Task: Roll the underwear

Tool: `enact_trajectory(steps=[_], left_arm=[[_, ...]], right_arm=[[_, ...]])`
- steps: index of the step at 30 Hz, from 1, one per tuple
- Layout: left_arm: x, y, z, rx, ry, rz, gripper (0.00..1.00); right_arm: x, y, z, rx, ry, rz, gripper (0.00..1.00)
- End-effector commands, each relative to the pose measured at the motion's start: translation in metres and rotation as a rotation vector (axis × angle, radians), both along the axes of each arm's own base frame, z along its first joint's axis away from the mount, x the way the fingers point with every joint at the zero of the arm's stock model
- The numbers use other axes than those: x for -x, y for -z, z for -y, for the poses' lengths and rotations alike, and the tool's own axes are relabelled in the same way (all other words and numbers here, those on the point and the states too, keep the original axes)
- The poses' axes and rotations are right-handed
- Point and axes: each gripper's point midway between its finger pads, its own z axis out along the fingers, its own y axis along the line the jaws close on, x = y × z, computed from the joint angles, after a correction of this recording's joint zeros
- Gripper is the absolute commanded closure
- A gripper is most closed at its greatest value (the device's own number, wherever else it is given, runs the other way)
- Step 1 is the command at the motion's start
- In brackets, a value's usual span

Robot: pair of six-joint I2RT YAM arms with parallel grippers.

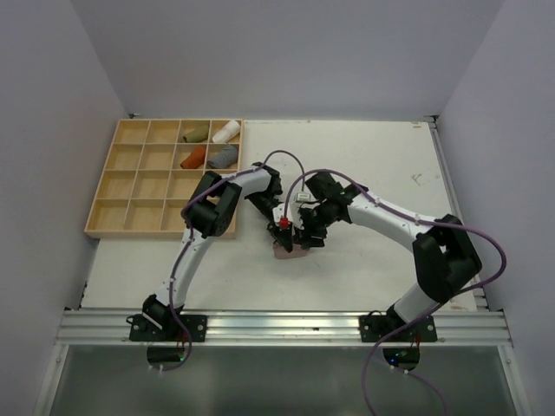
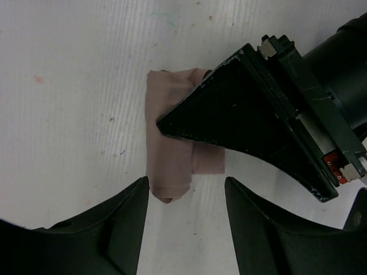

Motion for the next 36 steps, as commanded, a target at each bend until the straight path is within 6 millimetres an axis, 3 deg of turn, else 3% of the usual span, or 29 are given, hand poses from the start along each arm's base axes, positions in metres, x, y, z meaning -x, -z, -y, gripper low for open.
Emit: enact_trajectory(steps=[1, 8, 13, 16, 18, 22, 23, 25, 28, 31, 32, 34, 35, 36], left_arm=[[-0.008, 0.100, -0.045, -0.173, 0.219, 0.285, 0.66], [-0.011, 0.100, -0.044, -0.177, 0.210, 0.293, 0.65], [-0.013, 0.101, -0.044, -0.174, 0.204, 0.295, 0.64], [-0.016, 0.093, -0.038, -0.147, 0.186, 0.305, 0.62], [-0.019, 0.085, -0.034, -0.135, 0.178, 0.315, 0.61], [-0.029, 0.057, -0.027, -0.081, 0.150, 0.338, 0.57], [-0.034, 0.044, -0.028, -0.071, 0.135, 0.348, 0.55], [-0.049, 0.024, -0.026, -0.052, 0.110, 0.391, 0.53], [-0.088, -0.015, -0.031, -0.038, 0.030, 0.510, 0.51], [-0.148, -0.053, -0.047, -0.054, -0.109, 0.701, 0.46], [-0.179, -0.079, -0.058, -0.042, -0.195, 0.809, 0.44], [-0.208, -0.103, -0.073, -0.056, -0.277, 0.930, 0.43], [-0.232, -0.139, -0.085, -0.030, -0.360, 1.050, 0.42], [-0.237, -0.148, -0.092, -0.034, -0.394, 1.087, 0.42]], right_arm=[[-0.018, 0.012, -0.016, -0.018, -0.027, 0.073, 0.41], [0.016, 0.041, -0.017, 0.048, -0.110, -0.009, 0.44], [0.021, 0.051, -0.010, 0.088, -0.103, -0.034, 0.46], [0.014, 0.069, -0.006, 0.161, -0.072, -0.022, 0.48], [0.013, 0.080, -0.003, 0.199, -0.062, -0.038, 0.56], [0.011, 0.083, 0.002, 0.232, -0.054, -0.036, 1.00], [0.013, 0.083, 0.002, 0.227, -0.061, -0.041, 1.00], [0.021, 0.077, 0.004, 0.220, -0.083, -0.065, 1.00], [0.034, 0.071, 0.006, 0.211, -0.124, -0.113, 1.00], [0.046, 0.066, 0.009, 0.223, -0.148, -0.185, 1.00], [0.049, 0.070, 0.011, 0.237, -0.147, -0.218, 1.00], [0.056, 0.063, 0.009, 0.236, -0.136, -0.308, 1.00], [0.059, 0.070, 0.012, 0.252, -0.122, -0.377, 1.00], [0.059, 0.061, 0.012, 0.258, -0.109, -0.434, 1.00]])
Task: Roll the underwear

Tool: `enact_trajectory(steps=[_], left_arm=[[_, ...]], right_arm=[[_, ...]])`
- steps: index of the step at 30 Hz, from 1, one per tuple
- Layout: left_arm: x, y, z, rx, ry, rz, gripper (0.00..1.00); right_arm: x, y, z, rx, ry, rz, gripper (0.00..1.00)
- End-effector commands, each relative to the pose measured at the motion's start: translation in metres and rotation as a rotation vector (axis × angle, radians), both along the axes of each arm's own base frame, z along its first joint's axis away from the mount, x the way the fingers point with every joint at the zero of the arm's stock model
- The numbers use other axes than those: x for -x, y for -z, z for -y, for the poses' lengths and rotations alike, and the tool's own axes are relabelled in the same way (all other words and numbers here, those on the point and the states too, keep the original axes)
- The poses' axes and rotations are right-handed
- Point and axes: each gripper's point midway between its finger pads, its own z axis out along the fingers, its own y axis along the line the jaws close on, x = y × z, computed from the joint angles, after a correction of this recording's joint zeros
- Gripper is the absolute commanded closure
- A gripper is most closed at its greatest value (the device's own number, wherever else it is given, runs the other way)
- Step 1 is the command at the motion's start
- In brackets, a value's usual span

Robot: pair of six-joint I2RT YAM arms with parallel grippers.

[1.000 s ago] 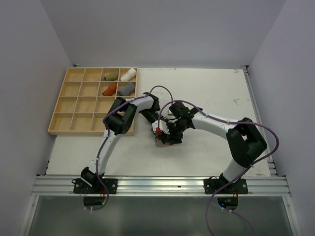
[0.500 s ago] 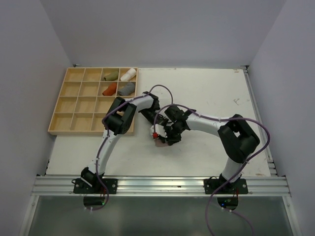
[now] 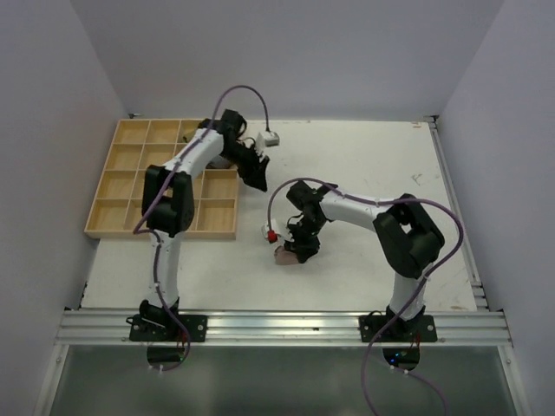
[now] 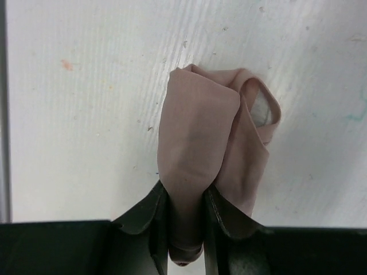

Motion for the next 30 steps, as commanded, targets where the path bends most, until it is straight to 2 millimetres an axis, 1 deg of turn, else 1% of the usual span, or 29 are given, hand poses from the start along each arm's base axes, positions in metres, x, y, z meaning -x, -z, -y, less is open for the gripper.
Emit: enact_trajectory(steps=[1, 2, 3, 4, 5, 6, 7, 8, 9, 10, 11, 12, 13, 14, 15, 16, 17, 18, 19, 20, 21, 22, 23, 25, 26, 28, 29, 30], left_arm=[[-0.085, -0.105, -0.036, 0.047, -0.207, 0.466, 0.42], [-0.094, -0.144, -0.047, 0.072, -0.239, 0.602, 0.41], [-0.087, -0.140, -0.054, 0.052, -0.245, 0.618, 0.41], [-0.084, -0.147, -0.059, 0.037, -0.248, 0.666, 0.40], [-0.071, -0.160, -0.066, 0.035, -0.239, 0.740, 0.39], [-0.064, -0.165, -0.070, 0.032, -0.241, 0.775, 0.39], [-0.056, -0.166, -0.074, 0.022, -0.241, 0.801, 0.39], [-0.036, -0.166, -0.080, 0.016, -0.217, 0.844, 0.39], [-0.025, -0.163, -0.083, 0.007, -0.202, 0.861, 0.39], [-0.012, -0.159, -0.084, -0.006, -0.180, 0.882, 0.38], [0.011, -0.148, -0.087, -0.029, -0.123, 0.912, 0.38], [0.025, -0.139, -0.085, -0.042, -0.083, 0.923, 0.37], [0.042, -0.145, -0.075, -0.041, -0.019, 0.997, 0.36], [0.063, -0.113, -0.071, -0.061, 0.034, 0.956, 0.34], [0.076, -0.104, -0.063, -0.056, 0.075, 0.962, 0.33], [0.094, -0.095, -0.045, -0.036, 0.142, 0.969, 0.30], [0.109, -0.081, -0.037, -0.018, 0.179, 0.965, 0.29], [0.118, -0.073, -0.029, -0.007, 0.210, 0.959, 0.27], [0.134, -0.064, -0.013, 0.008, 0.269, 0.958, 0.25], [0.141, -0.048, -0.005, 0.016, 0.295, 0.950, 0.24], [0.146, -0.040, 0.002, 0.019, 0.320, 0.949, 0.23], [0.154, -0.034, 0.013, 0.031, 0.351, 0.951, 0.23], [0.153, -0.025, 0.022, 0.035, 0.359, 0.944, 0.23], [0.157, -0.017, 0.034, 0.047, 0.393, 0.941, 0.20], [0.156, -0.012, 0.041, 0.053, 0.402, 0.945, 0.20], [0.157, -0.005, 0.049, 0.060, 0.421, 0.945, 0.21], [0.157, 0.005, 0.051, 0.047, 0.438, 0.930, 0.22], [0.158, 0.010, 0.052, 0.040, 0.447, 0.920, 0.23]], right_arm=[[0.032, -0.006, 0.010, 0.057, 0.042, -0.308, 1.00], [0.028, -0.008, 0.012, 0.054, 0.081, -0.350, 1.00], [0.028, -0.008, 0.012, 0.080, 0.116, -0.430, 1.00], [0.028, -0.012, 0.011, 0.076, 0.133, -0.483, 1.00], [0.018, -0.020, 0.003, 0.030, 0.160, -0.524, 1.00], [0.026, -0.015, 0.007, 0.066, 0.188, -0.637, 1.00], [0.025, -0.018, 0.006, 0.057, 0.199, -0.687, 1.00], [0.014, -0.023, -0.001, 0.010, 0.224, -0.729, 1.00], [0.019, -0.029, 0.002, 0.025, 0.234, -0.800, 1.00], [0.020, -0.017, 0.003, 0.048, 0.250, -0.875, 1.00], [0.013, -0.021, -0.001, 0.026, 0.280, -0.911, 1.00], [0.010, -0.017, -0.003, 0.023, 0.297, -0.928, 1.00], [0.010, -0.009, -0.001, 0.034, 0.315, -0.955, 1.00], [0.006, -0.006, -0.003, 0.034, 0.322, -0.955, 1.00], [0.005, -0.003, -0.004, 0.038, 0.334, -0.967, 1.00], [0.005, 0.005, -0.005, 0.055, 0.353, -0.997, 1.00], [0.002, 0.008, -0.006, 0.064, 0.382, -1.015, 1.00], [0.001, 0.010, -0.006, 0.067, 0.397, -1.030, 1.00], [0.001, 0.011, -0.007, 0.059, 0.409, -1.043, 1.00], [0.001, 0.014, -0.006, 0.066, 0.420, -1.057, 1.00], [0.001, 0.014, -0.006, 0.076, 0.433, -1.067, 1.00], [0.001, 0.015, -0.006, 0.080, 0.439, -1.075, 1.00], [0.002, 0.017, -0.005, 0.089, 0.455, -1.093, 1.00], [0.003, 0.020, -0.004, 0.096, 0.472, -1.117, 1.00], [0.004, 0.021, -0.004, 0.103, 0.483, -1.129, 1.00], [0.005, 0.025, -0.004, 0.111, 0.500, -1.153, 1.00], [0.004, 0.024, -0.005, 0.106, 0.519, -1.171, 1.00], [0.004, 0.027, -0.005, 0.111, 0.530, -1.186, 1.00]])
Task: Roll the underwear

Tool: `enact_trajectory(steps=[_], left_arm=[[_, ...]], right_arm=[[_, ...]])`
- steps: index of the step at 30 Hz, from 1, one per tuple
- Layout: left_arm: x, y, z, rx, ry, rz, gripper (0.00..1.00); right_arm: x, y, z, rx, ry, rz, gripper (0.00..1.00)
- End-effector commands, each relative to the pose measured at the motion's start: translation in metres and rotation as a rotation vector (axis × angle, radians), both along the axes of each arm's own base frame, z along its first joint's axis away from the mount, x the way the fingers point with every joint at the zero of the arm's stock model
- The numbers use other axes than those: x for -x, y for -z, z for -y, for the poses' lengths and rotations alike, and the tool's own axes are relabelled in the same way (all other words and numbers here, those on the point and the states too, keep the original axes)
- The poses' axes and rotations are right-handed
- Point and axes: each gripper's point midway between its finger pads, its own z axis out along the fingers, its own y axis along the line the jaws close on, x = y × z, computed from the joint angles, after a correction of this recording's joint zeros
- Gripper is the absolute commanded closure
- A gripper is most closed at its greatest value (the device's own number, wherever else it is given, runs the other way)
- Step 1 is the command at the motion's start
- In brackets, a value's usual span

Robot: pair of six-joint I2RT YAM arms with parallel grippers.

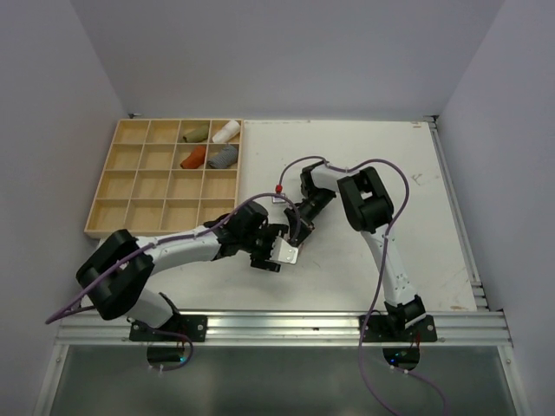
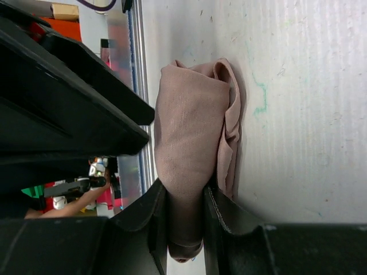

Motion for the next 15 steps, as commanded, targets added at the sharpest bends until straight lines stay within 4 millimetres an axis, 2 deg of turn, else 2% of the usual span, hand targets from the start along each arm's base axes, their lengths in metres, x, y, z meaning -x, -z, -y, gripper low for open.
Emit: enact_trajectory(steps=[1, 6, 9, 10, 11, 15], left_arm=[[-0.022, -0.010, 0.030, 0.078, 0.030, 0.116, 0.25], [-0.026, 0.018, 0.035, 0.030, 0.021, 0.082, 0.32], [-0.029, 0.036, 0.035, -0.023, 0.002, 0.039, 0.42], [-0.025, 0.050, 0.029, -0.079, -0.009, -0.008, 0.46], [-0.028, 0.046, 0.036, -0.074, -0.008, -0.013, 0.48], [-0.019, 0.059, 0.036, -0.149, 0.020, -0.112, 0.54]], right_arm=[[0.023, 0.028, 0.017, 0.113, 0.015, -0.221, 1.00], [0.024, 0.029, 0.015, 0.108, 0.071, -0.283, 1.00], [0.026, 0.029, 0.014, 0.105, 0.087, -0.306, 1.00], [0.027, 0.029, 0.015, 0.107, 0.089, -0.314, 1.00], [0.028, 0.029, 0.015, 0.106, 0.095, -0.321, 1.00], [0.029, 0.023, 0.011, 0.086, 0.119, -0.336, 1.00]])
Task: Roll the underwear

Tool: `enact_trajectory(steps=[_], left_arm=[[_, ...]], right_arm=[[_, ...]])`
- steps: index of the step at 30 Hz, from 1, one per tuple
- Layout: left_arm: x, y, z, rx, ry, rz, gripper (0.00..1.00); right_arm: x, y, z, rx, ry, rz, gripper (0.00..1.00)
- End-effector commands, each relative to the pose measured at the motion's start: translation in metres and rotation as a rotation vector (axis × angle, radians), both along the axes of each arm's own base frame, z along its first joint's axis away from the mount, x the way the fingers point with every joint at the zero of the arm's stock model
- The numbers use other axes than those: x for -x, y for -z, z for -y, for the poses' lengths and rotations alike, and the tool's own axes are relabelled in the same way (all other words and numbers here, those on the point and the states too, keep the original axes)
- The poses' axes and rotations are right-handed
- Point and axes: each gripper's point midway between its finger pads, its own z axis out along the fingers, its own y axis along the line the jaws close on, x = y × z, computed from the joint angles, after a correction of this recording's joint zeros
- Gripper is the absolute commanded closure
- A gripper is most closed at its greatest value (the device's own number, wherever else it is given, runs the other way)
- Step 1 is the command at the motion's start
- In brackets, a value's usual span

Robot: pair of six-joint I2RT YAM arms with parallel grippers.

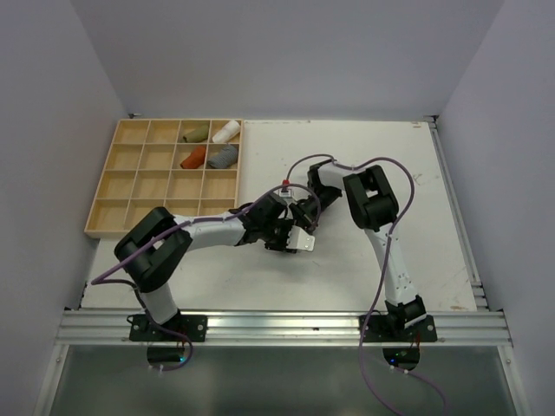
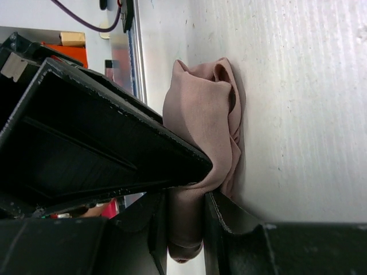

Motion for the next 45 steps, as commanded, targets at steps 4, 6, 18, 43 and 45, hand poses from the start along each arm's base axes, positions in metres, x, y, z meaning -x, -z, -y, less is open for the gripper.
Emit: enact_trajectory(steps=[4, 6, 18, 43, 45], left_arm=[[0.041, 0.044, -0.005, -0.168, 0.077, -0.251, 0.62], [0.043, 0.045, -0.002, -0.189, 0.101, -0.264, 0.65], [0.090, 0.076, -0.055, -0.424, 0.126, -0.434, 1.00], [0.094, 0.084, -0.051, -0.511, 0.012, -0.599, 1.00], [0.070, 0.057, -0.030, -0.402, -0.030, -0.557, 1.00]], right_arm=[[0.039, 0.014, 0.005, 0.054, 0.042, -0.293, 1.00], [0.039, 0.013, 0.005, 0.057, 0.048, -0.302, 1.00], [-0.049, -0.037, 0.067, 0.088, 0.196, -0.042, 0.26], [-0.071, -0.085, 0.128, 0.152, 0.236, 0.233, 0.25], [-0.081, -0.090, 0.134, 0.153, 0.270, 0.245, 0.24]])
